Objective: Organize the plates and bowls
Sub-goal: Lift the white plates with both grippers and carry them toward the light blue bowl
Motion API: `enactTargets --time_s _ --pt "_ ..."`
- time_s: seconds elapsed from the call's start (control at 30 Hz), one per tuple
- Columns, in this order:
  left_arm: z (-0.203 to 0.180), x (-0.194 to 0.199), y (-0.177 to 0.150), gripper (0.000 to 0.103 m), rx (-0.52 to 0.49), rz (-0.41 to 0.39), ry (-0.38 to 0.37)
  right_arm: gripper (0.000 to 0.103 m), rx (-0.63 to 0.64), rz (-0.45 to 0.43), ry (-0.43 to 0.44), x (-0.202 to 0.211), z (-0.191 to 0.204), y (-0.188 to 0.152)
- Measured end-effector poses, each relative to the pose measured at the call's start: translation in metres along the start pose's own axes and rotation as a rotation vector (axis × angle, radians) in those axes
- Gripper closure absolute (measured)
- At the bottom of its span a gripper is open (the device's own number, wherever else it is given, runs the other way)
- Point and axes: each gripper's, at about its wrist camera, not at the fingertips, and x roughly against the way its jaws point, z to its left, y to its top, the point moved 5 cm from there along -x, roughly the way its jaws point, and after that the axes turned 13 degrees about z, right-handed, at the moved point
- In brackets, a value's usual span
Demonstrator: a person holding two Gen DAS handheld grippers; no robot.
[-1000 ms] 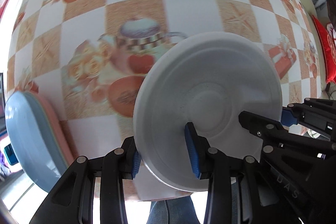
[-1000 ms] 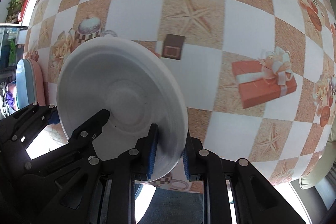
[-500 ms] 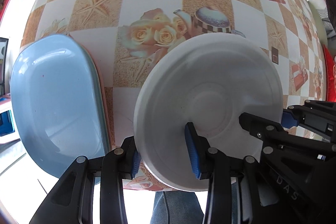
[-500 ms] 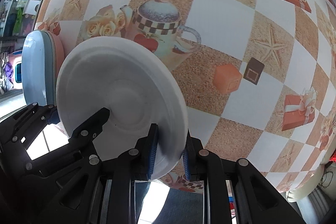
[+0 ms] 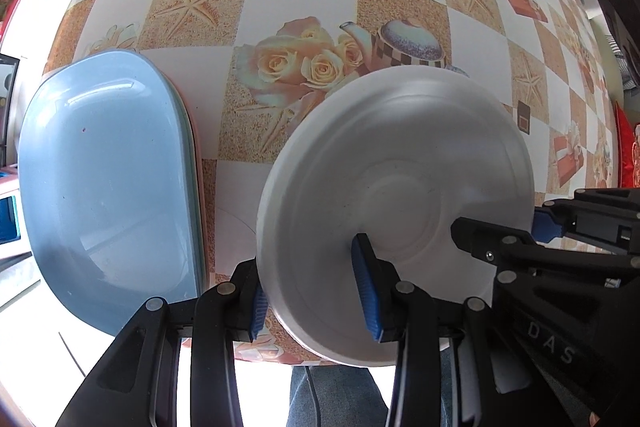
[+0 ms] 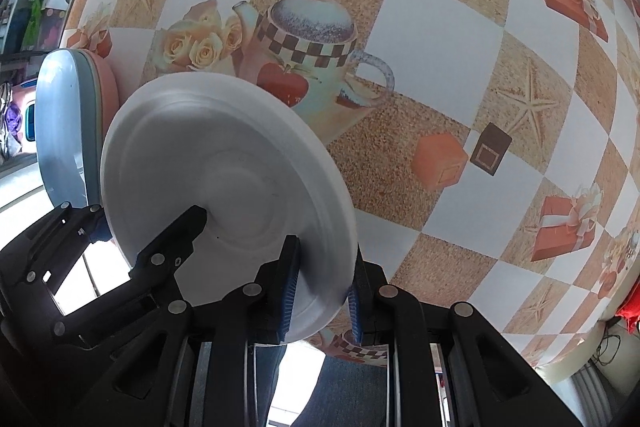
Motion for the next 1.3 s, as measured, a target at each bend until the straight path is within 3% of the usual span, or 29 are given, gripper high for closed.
enactTargets --time_s 0.63,1.0,1.3 --pt "-0.005 0.010 -0.006 0.063 -0.012 -0.003 -0.013 0.080 -0.004 -0.003 -0.011 0.006 0.007 -0.008" --pt "-0.009 0.047 -0.009 0.062 -0.028 -0.079 -0.003 0.080 -0.019 -0.063 -0.005 0.038 0.004 -0.012" --pt "-0.001 0.072 -0.012 0.062 0.038 -0.161 -0.010 0.080 -0.022 -0.138 0.023 0.068 0.013 -0.012"
